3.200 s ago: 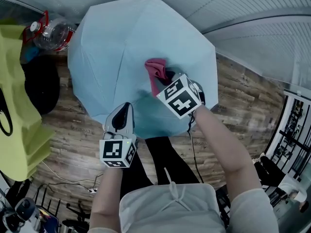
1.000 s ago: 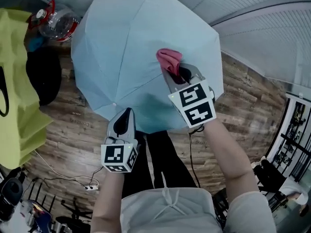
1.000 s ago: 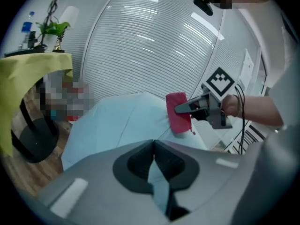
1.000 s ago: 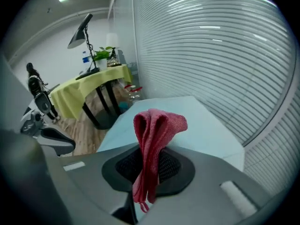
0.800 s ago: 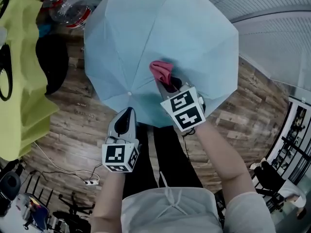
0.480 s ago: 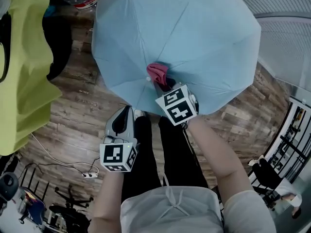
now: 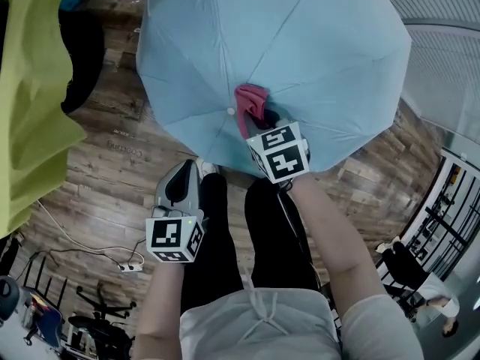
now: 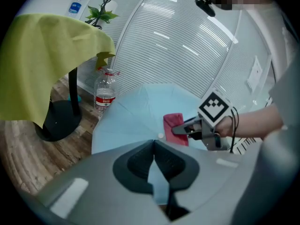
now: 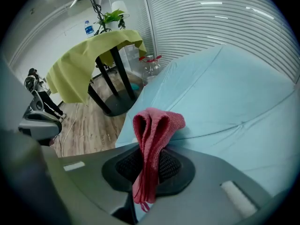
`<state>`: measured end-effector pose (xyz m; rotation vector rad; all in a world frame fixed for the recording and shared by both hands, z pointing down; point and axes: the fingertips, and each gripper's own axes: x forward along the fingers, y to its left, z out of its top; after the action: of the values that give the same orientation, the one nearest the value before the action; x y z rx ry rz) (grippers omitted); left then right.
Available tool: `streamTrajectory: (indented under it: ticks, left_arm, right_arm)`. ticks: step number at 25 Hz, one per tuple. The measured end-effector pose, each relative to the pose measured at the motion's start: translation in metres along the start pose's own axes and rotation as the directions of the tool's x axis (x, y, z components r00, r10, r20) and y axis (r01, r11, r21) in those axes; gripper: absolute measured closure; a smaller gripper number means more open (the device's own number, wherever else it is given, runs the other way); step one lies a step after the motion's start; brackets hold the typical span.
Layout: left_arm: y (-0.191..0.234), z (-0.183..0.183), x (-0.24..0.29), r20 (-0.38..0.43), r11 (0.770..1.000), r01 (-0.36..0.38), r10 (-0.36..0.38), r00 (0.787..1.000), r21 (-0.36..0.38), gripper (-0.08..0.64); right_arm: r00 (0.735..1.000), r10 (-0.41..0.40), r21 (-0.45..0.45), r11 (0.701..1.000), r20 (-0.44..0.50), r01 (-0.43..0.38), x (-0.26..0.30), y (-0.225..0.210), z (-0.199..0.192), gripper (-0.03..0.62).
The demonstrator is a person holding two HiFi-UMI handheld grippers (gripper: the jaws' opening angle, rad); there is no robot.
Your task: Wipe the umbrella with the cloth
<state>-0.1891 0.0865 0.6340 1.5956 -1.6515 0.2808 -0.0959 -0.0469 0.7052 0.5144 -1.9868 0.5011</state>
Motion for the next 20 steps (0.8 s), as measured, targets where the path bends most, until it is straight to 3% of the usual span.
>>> streamTrajectory:
  ticks: [7,13,20]
  left_arm:
    - [-0.065,0.016,0.019,0.007,0.998,0.039,-0.04,0.999,0.057,0.553]
    - [-0.106,0.026,0.036,0.047,1.0,0.005,-0.004,0.999,-0.019,0.552]
    - [-0.16,0.028,0.061,0.028,1.0,0.01,-0.01,1.0,-0.005,0.553]
  right_arm:
    - [1.0,0.011,-0.025,1.0,0.01,-0.01,-0.022,-0.035,-0.008,0.537]
    - [1.0,0.029,-0.065,0.998,0.011,-0.028,-0.041,-0.071,-0.016,0.535]
    - [0.999,0.029,-0.082,0.996,0.025,-0.027,-0.073,-0.127,-0.019,0.534]
